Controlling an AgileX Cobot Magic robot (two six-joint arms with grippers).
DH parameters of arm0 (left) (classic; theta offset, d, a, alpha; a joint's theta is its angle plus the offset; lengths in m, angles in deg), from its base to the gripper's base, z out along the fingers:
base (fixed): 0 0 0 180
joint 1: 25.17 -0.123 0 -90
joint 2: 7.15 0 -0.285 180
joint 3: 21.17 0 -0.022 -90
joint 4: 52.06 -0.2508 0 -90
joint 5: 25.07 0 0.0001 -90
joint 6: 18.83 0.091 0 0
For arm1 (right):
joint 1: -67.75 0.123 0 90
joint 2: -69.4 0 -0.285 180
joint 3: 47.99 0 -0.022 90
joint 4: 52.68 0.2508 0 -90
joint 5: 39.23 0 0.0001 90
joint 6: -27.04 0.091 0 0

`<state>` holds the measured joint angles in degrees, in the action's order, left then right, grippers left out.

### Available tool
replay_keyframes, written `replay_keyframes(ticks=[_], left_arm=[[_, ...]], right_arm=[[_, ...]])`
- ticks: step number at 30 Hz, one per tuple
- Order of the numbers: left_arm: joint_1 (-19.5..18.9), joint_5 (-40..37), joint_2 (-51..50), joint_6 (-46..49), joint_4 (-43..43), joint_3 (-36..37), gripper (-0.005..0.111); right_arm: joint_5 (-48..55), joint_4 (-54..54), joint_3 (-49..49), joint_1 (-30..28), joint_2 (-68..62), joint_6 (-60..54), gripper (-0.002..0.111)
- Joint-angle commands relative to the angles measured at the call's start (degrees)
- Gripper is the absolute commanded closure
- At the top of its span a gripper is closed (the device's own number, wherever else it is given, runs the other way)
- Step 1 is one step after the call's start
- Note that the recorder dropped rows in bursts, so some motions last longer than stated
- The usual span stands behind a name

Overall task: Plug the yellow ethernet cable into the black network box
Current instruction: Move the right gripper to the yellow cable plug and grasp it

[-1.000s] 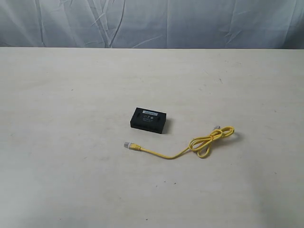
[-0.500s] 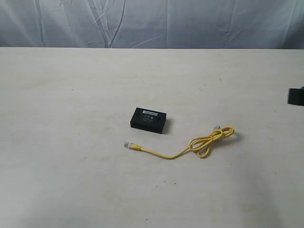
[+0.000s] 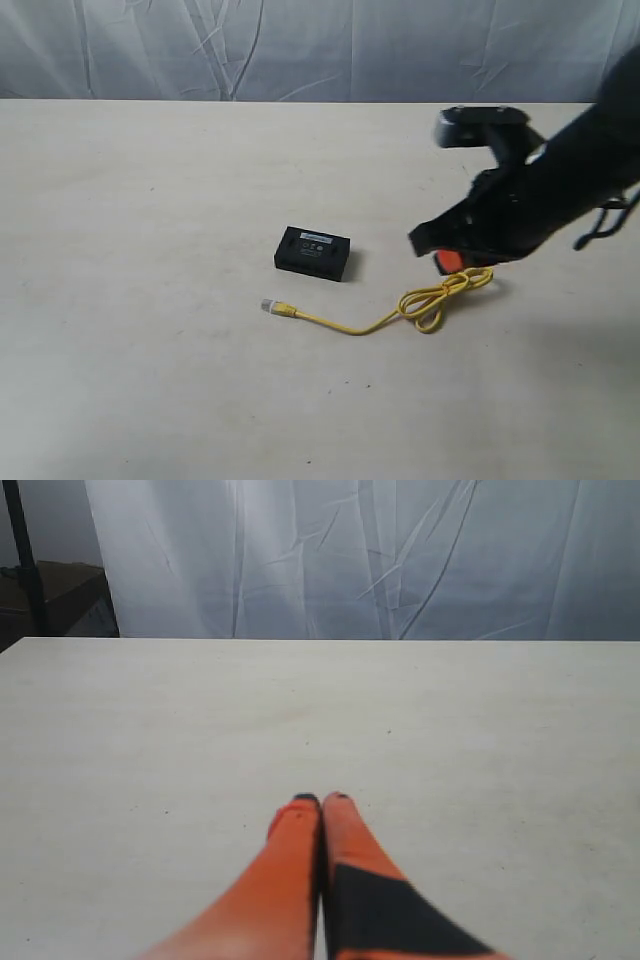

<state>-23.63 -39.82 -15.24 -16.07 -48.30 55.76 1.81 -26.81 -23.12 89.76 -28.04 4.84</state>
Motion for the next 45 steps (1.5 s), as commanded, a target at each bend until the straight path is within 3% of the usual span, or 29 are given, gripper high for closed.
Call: replay_keyframes(ticks=[1, 9, 17, 18, 21, 22, 31, 33, 35, 45], left_arm=[[0.34, 0.64, 0.31, -0.2, -0.03, 0.29, 0.107], [0.34, 0.64, 0.31, -0.2, -0.03, 0.29, 0.107], [0.34, 0.64, 0.31, -0.2, -0.03, 0.29, 0.107], [0.34, 0.64, 0.31, -0.2, -0.03, 0.29, 0.107], [0.34, 0.64, 0.31, -0.2, -0.03, 0.29, 0.107], [0.34, 0.64, 0.31, -0.2, -0.03, 0.29, 0.107], [0.34, 0.64, 0.31, -0.2, -0.65, 0.29, 0.107], [0.34, 0.64, 0.31, -0.2, -0.81, 0.29, 0.107], [0.34, 0.64, 0.31, -0.2, -0.81, 0.29, 0.107], [0.34, 0.64, 0.31, -0.2, -0.81, 0.29, 0.107]], right_arm=[[0.47, 0.36, -7.35, 9.11, -8.01, -4.97, 0.109], [-1.29, -12.04, -15.37, 18.86, -19.02, -12.71, 0.109], [-8.52, -15.1, -15.37, 22.13, -22.77, -13.84, 0.108], [-9.09, -15.1, -15.37, 22.13, -22.77, -13.84, 0.105], [-9.96, -14.65, -15.37, 22.13, -22.89, -13.84, 0.077], [-9.96, -13.78, -15.37, 22.13, -23.01, -13.84, 0.075], [-11.23, -11.37, -15.37, 22.13, -26.05, -13.84, 0.081], [-11.25, -11.37, -15.37, 22.13, -26.05, -13.84, 0.092], [-10.63, -11.37, -15.37, 22.13, -26.05, -13.84, 0.109], [-9.36, -8.38, -15.37, 22.13, -23.39, -13.66, 0.108]])
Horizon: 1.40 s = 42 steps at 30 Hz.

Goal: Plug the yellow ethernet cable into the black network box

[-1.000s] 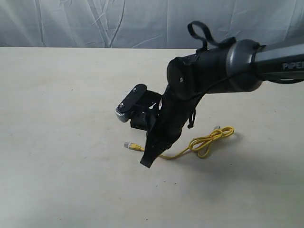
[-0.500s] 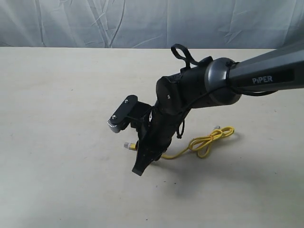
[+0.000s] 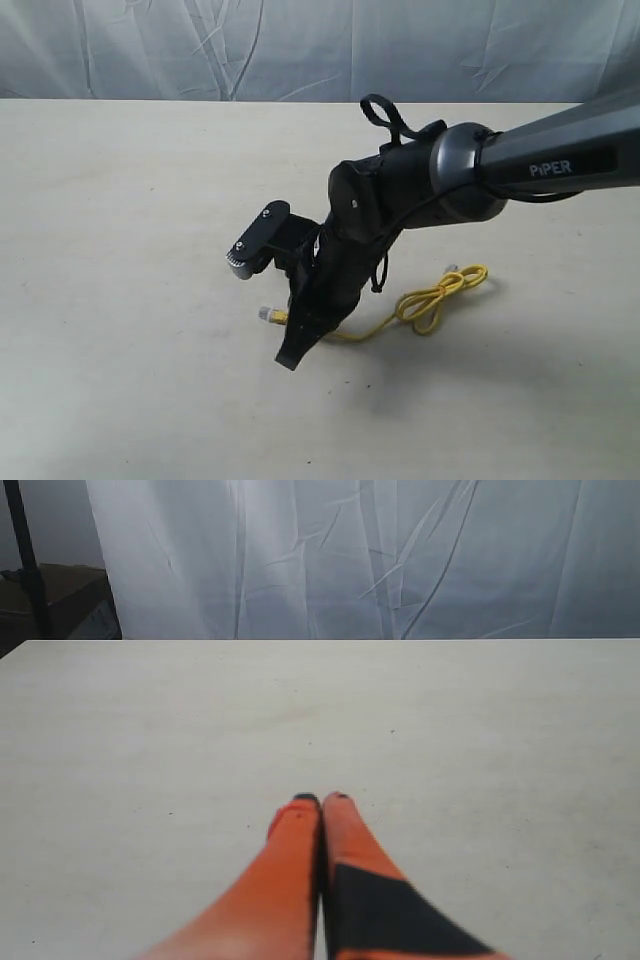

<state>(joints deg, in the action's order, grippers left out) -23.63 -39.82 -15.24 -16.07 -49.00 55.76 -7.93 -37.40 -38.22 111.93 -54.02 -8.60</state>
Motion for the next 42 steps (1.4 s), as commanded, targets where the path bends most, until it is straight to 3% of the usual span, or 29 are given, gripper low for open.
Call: replay_keyframes(ticks=[1, 18, 22, 30, 42], left_arm=[[0.34, 0.64, 0.31, -0.2, -0.1, 0.29, 0.107], [0.34, 0.64, 0.31, -0.2, -0.21, 0.29, 0.107], [0.34, 0.64, 0.31, -0.2, -0.21, 0.29, 0.107], [0.34, 0.64, 0.31, -0.2, -0.21, 0.29, 0.107], [0.34, 1.1, 0.31, -0.02, -2.45, 0.29, 0.107]], right_arm=[[0.27, 2.81, -0.26, -0.04, 3.57, -0.22, 0.108], [4.22, 1.53, -0.26, -0.14, 7.57, 7.63, 0.108], [5.24, -0.75, -0.15, -2.63, 7.43, 12.97, 0.108], [8.02, 3.2, -0.15, -11.89, 7.43, 13.45, 0.108], [7.42, 3.91, -0.15, -12.8, 7.43, 13.33, 0.108]])
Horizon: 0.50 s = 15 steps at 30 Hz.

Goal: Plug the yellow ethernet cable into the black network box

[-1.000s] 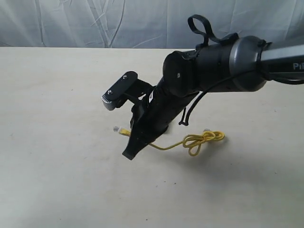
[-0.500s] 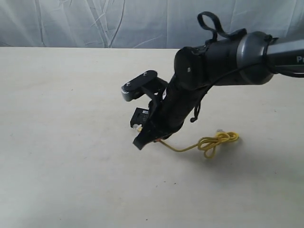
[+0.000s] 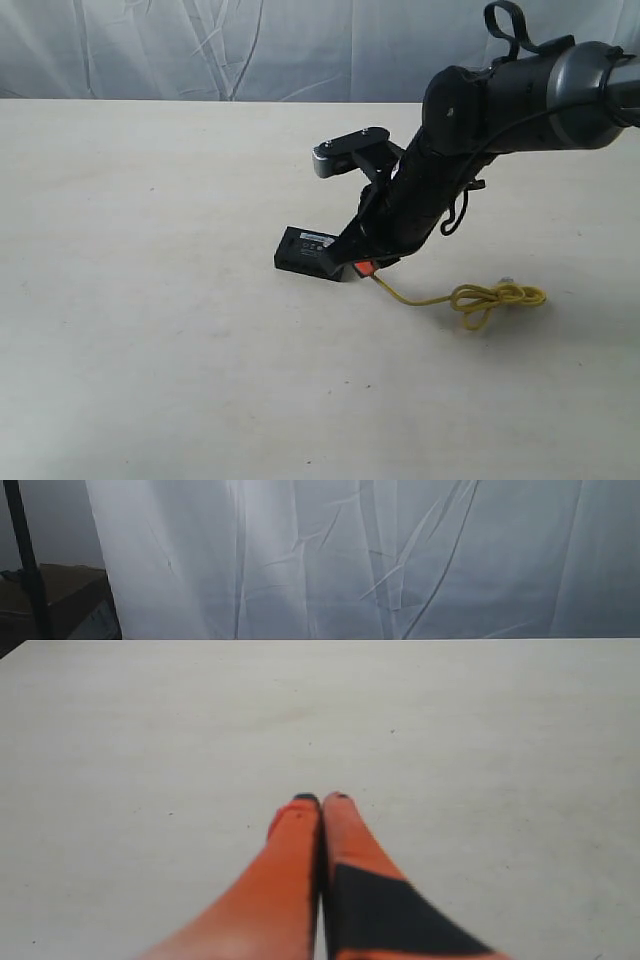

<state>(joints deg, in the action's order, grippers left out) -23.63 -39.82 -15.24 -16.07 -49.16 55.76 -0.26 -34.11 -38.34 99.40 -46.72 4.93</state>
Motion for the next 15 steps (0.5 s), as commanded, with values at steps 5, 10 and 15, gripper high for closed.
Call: replay_keyframes(ticks=[5, 10, 15], left_arm=[[0.34, 9.93, 0.31, -0.13, -2.89, 0.29, 0.107], [0.34, 25.17, 0.31, -0.13, -3.64, 0.29, 0.107], [0.34, 25.19, 0.31, 1.11, 6.01, -1.41, 0.107]], right_arm=[[-0.14, 1.29, -0.04, -0.27, 0.13, -0.2, 0.108], [-0.03, 1.31, -0.04, -0.27, 0.13, -0.2, 0.108], [-0.14, 0.28, -0.04, -0.27, 0.13, -0.2, 0.108]])
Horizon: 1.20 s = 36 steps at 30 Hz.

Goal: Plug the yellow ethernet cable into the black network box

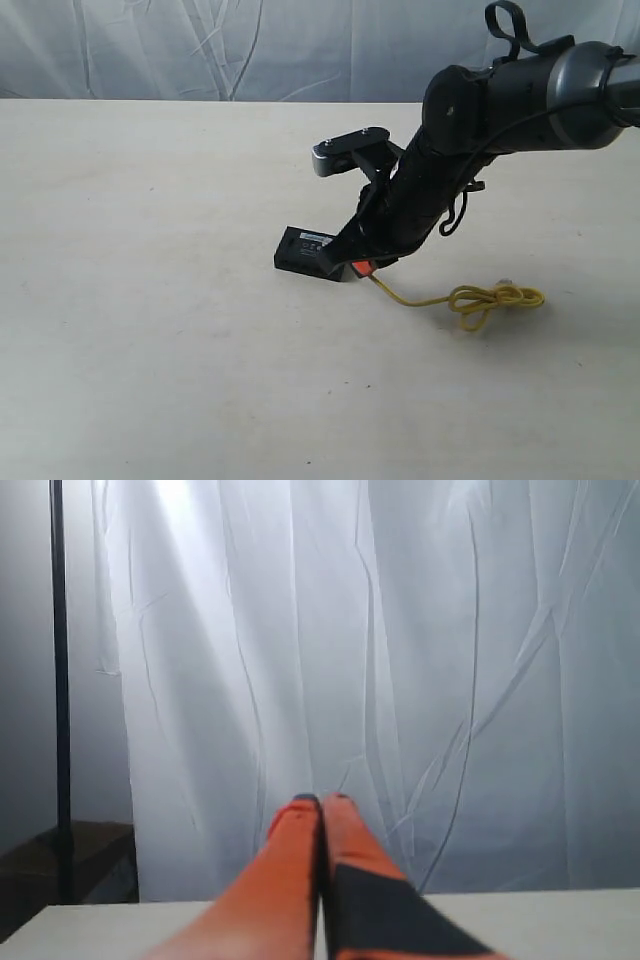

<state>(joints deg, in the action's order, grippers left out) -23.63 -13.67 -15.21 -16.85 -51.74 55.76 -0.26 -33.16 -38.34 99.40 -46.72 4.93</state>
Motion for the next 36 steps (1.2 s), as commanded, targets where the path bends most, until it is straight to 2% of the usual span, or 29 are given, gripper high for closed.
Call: replay_keyframes(ticks=[1, 4, 7, 9, 10, 13, 14, 16, 18, 19, 20, 21, 22, 26, 29, 31, 36], left_arm=[[0.34, -7.24, -0.61, 6.12, 9.63, -5.82, 0.107], [0.34, -20.85, -11.73, 7.47, 7.3, -18.3, 0.107], [0.34, -34.93, -30.73, 7.78, 1.38, -34.28, 0.107], [0.34, -43.18, -45.74, 12.32, 0.18, -43.08, 0.107], [0.34, -44.76, -49.9, 13.71, 0.18, -45.46, 0.107], [0.34, -45.92, -64.36, 18.26, 2.43, -49.99, 0.107], [0.34, -45.46, -70.34, 21.13, 5.9, -51.42, 0.107], [0.34, -45.08, -78.8, 27.91, 15.69, -53.52, 0.107], [0.73, -45.19, -87.06, 41.2, 28.5, -56.36, 0.107], [1.21, -45.19, -89.98, 45.83, 31.98, -57.69, 0.107], [3.08, -44.93, -96.54, 52.56, 38.01, -61.45, 0.107], [3.95, -44.93, -98.84, 54.35, 39.66, -63.68, 0.107], [6.48, -45.04, -104.18, 57.65, 43.19, -68.34, 0.107], [13.53, -49.12, -117.18, 63.33, 48.01, -81.73, 0.107], [16.66, -54.08, -124.6, 63.33, 47.96, -89.84, 0.107], [18.02, -54.97, -127.56, 63.33, 47.82, -91.55, 0.107], [18.5, -58.57, -130.48, 62.61, 47.68, -91.67, 0.107]], right_arm=[[-0.14, -1.07, -0.04, -0.27, 0.13, 0.05, 0.108], [-0.14, -1.07, -0.04, -0.27, 0.13, 0.05, 0.108], [-0.04, -1.2, -0.04, -0.27, 0.13, 0.05, 0.108], [0.31, -2.8, -0.04, -0.27, 0.13, 0.37, 0.108], [0.53, -3.71, -0.04, -0.27, 0.13, 1.2, 0.108], [1.5, -9.1, -0.04, -0.27, 0.13, 5.88, 0.108], [1.76, -11.16, -0.04, -0.27, 0.13, 7.32, 0.108], [1.62, -14.01, -0.04, -0.27, 0.04, 9.36, 0.108], [0.45, -14.95, -0.04, -0.27, -0.26, 10.26, 0.108], [0.04, -14.95, -0.04, -0.27, -0.37, 10.26, 0.108], [-0.07, -14.95, -0.04, -0.27, -0.88, 10.26, 0.108], [0.03, -14.95, -0.04, -0.27, -1.15, 10.52, 0.108], [0.14, -14.95, -0.04, -0.27, -1.58, 10.75, 0.108], [0.48, -13.94, -0.04, -0.27, -1.95, 10.75, 0.108], [1.76, -13.85, -0.04, -0.27, -1.95, 10.75, 0.108], [2.47, -13.85, -0.04, -0.27, -1.95, 10.75, 0.108], [2.44, -13.85, -0.04, -0.27, -1.95, 10.75, 0.108]])
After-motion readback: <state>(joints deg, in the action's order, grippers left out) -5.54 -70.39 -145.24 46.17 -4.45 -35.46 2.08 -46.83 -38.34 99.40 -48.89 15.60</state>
